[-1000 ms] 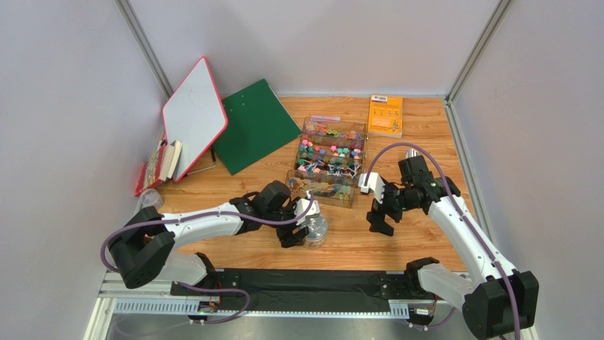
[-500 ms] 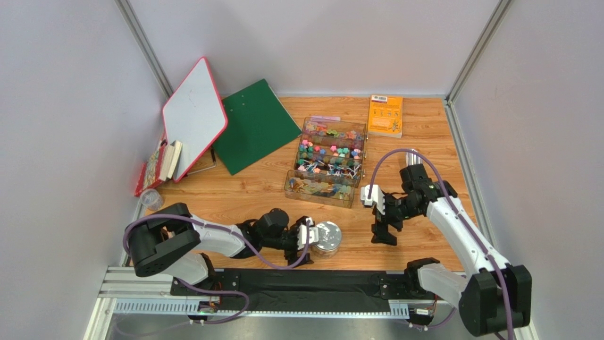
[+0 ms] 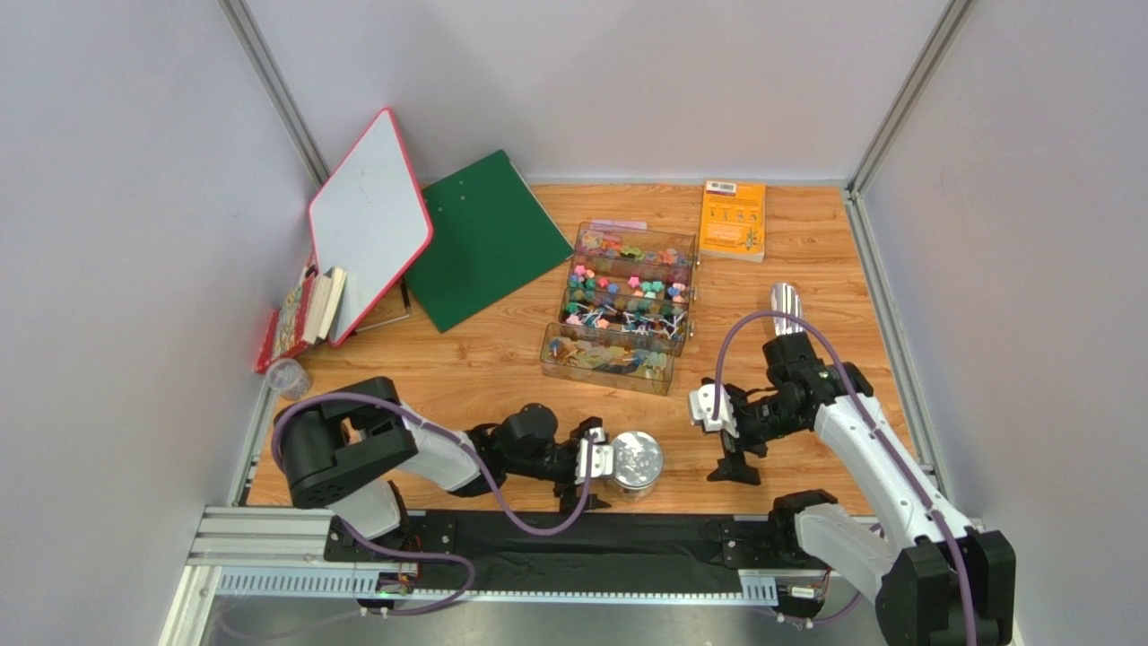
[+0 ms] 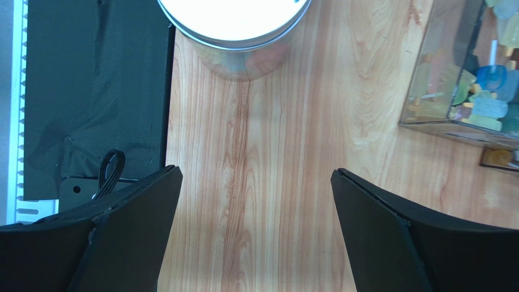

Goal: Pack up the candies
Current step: Move the packing bottle to the center of the board.

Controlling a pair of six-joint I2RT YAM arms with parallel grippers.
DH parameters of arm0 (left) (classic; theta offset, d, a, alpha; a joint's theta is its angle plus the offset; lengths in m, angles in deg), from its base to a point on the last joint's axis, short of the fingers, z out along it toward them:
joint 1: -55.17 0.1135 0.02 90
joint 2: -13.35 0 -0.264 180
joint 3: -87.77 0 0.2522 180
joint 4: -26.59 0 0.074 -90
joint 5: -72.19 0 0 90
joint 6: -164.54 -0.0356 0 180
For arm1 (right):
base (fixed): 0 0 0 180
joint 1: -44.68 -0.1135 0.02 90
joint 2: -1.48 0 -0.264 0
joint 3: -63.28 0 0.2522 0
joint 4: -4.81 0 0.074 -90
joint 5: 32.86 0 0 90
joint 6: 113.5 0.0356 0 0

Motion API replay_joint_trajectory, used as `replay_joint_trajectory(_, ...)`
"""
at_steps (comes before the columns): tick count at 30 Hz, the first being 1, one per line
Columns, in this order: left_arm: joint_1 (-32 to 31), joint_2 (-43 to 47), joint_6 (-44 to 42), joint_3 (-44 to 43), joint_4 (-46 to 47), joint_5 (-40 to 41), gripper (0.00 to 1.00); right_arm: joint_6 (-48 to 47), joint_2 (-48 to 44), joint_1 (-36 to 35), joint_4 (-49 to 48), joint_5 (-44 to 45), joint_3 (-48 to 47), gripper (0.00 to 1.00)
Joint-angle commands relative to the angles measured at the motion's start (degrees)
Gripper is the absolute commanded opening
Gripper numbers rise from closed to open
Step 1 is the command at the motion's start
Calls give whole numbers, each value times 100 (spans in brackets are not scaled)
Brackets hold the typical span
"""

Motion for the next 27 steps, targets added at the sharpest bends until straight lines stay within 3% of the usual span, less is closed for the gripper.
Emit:
replay_joint_trajectory(1, -48, -549, 355, -531, 60, 110, 95, 178, -279, -2, -82, -184, -365, 100)
replay_joint_trajectory(5, -57, -673, 821, -936, -1, 312, 95, 705, -165, -2, 49, -44, -936, 100)
replay_joint_trajectory(9, -118, -831, 1033, -901, 68, 382, 94, 269, -15, -11, 768, -17, -1332, 100)
replay_joint_trajectory(18, -206, -1393, 777, -1261, 464, 726, 95, -251, 274, -38, 1051, -80, -1262, 100)
replay_joint_trajectory(27, -277, -2123, 1269, -1691, 1070, 813, 100, -736, 450, -38, 1376, 124, -1174, 100)
